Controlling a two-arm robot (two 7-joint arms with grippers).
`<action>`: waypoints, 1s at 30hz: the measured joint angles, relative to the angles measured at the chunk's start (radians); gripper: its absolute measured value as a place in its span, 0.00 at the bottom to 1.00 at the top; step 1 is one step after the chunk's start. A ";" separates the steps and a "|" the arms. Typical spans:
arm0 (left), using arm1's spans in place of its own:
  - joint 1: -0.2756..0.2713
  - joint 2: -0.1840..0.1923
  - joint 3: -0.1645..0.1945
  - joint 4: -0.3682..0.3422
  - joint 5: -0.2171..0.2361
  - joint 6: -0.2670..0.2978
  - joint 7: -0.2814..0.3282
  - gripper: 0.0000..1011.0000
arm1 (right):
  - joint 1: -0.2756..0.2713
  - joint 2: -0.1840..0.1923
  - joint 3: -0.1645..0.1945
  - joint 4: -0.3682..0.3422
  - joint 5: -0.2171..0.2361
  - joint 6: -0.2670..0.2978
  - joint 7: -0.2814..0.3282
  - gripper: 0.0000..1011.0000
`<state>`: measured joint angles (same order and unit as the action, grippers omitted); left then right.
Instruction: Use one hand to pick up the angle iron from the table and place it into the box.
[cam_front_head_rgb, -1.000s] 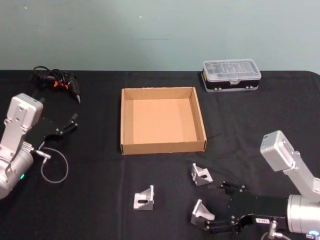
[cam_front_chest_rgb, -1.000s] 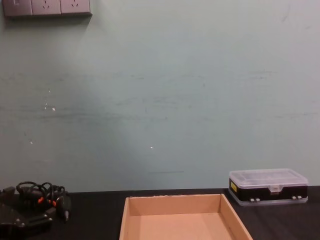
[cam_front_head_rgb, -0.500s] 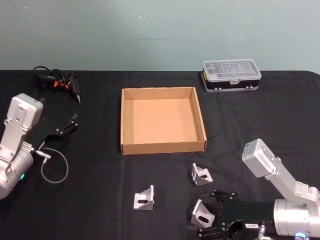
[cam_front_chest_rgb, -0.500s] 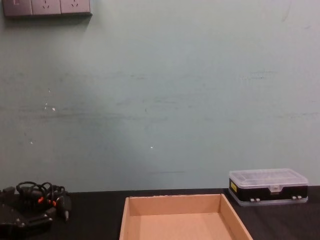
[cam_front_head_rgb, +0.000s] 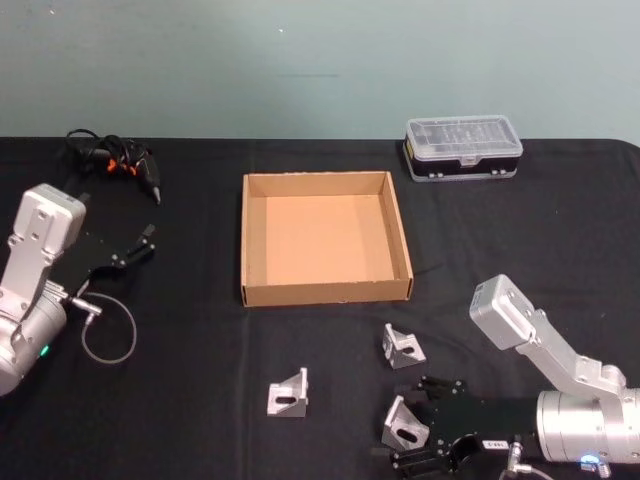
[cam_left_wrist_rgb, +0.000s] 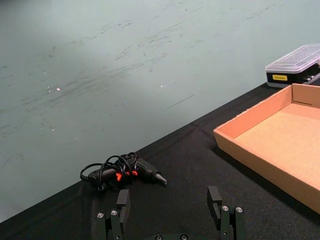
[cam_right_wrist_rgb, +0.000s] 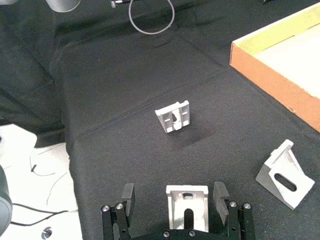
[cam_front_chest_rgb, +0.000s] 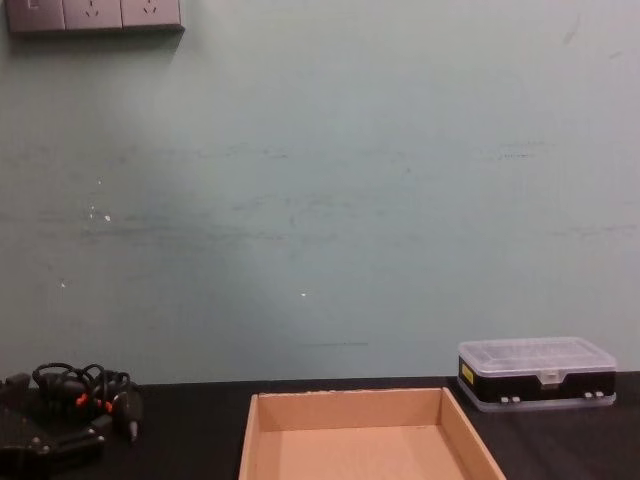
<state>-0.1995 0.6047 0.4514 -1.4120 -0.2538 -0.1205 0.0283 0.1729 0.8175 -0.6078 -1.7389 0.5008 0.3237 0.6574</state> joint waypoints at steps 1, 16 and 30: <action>0.000 0.000 0.000 0.000 0.000 0.000 0.000 1.00 | 0.003 -0.002 -0.002 0.003 -0.001 0.000 0.001 0.99; 0.000 0.000 0.000 0.000 0.000 0.000 0.000 1.00 | 0.041 -0.032 -0.024 0.049 -0.021 -0.015 0.012 0.99; 0.000 0.000 0.000 0.000 0.000 0.000 0.000 1.00 | 0.052 -0.041 -0.036 0.061 -0.027 -0.029 0.027 0.99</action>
<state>-0.1995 0.6047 0.4514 -1.4119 -0.2539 -0.1205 0.0283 0.2246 0.7769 -0.6440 -1.6779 0.4736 0.2950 0.6844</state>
